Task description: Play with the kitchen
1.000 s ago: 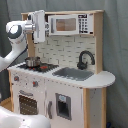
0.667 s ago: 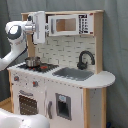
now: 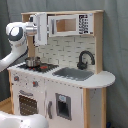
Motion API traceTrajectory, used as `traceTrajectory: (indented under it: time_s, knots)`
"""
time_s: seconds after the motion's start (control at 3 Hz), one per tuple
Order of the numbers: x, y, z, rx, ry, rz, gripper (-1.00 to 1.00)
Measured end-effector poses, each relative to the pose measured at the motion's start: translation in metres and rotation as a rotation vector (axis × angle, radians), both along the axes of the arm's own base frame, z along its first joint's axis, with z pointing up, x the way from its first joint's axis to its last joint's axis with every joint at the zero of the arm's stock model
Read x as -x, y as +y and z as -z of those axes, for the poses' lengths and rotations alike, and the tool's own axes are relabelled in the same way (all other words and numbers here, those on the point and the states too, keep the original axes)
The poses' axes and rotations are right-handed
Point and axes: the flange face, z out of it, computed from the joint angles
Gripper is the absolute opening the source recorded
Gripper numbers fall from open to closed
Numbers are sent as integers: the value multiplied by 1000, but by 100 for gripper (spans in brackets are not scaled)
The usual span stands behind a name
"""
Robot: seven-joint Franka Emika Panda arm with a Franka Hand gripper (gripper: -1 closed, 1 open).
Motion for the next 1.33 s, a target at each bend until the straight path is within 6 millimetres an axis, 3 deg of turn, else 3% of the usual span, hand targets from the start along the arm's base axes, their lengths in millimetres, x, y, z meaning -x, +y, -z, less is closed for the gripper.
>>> traceTrajectory:
  time_s: [0.67, 1.0, 1.33]
  knots:
    - [22, -23, -3, 6, -18, -56, -100]
    - [21, -18, -6, 29, -31, -93, -100]
    - [21, -18, -6, 31, -32, -95, 100]
